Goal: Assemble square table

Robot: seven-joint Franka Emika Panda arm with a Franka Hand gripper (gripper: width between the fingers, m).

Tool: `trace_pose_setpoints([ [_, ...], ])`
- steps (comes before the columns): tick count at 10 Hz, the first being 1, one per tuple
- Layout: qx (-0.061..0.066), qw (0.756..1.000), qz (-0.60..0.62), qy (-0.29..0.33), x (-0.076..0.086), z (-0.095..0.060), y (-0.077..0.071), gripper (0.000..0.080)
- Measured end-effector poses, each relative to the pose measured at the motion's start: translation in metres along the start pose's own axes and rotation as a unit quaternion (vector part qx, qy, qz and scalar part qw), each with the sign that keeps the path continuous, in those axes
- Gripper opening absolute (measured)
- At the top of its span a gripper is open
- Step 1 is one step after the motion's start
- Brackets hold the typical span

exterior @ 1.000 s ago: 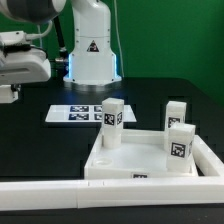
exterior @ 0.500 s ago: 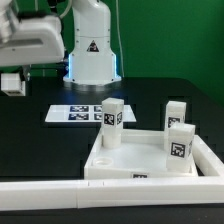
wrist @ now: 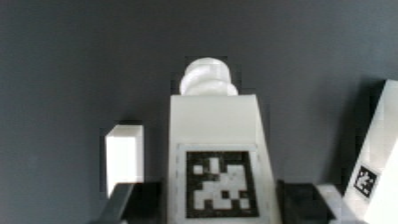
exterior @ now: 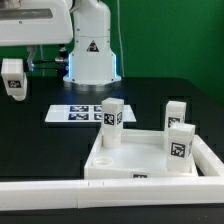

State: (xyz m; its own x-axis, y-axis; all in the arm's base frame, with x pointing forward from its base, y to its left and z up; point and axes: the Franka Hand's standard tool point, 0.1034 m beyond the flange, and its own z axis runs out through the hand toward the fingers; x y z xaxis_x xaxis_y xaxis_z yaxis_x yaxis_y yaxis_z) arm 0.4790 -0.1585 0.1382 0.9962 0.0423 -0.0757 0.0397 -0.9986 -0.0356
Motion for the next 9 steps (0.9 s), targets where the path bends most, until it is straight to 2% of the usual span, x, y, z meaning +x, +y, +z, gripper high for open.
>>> trace_pose_setpoints([
  [1,-0.017,0.999,0.008,0.048,0.01,0.003,-0.002,0.029],
  [2,-0.022,0.996,0.035,0.084,0.025,0.0,-0.026,0.029],
  [3,-0.024,0.989,0.051,0.138,0.053,-0.011,-0.053,0.029],
  [5,-0.02,0.978,0.072,0.196,0.077,-0.027,-0.082,0.029],
  [6,-0.024,0.967,0.079,0.24,0.086,-0.039,-0.085,0.029],
  [7,-0.05,0.957,0.068,0.278,0.083,-0.039,-0.076,0.029],
  [8,-0.065,0.951,0.067,0.295,0.08,-0.036,-0.072,0.029],
  [9,-0.058,0.955,0.065,0.284,0.08,-0.034,-0.075,0.029],
])
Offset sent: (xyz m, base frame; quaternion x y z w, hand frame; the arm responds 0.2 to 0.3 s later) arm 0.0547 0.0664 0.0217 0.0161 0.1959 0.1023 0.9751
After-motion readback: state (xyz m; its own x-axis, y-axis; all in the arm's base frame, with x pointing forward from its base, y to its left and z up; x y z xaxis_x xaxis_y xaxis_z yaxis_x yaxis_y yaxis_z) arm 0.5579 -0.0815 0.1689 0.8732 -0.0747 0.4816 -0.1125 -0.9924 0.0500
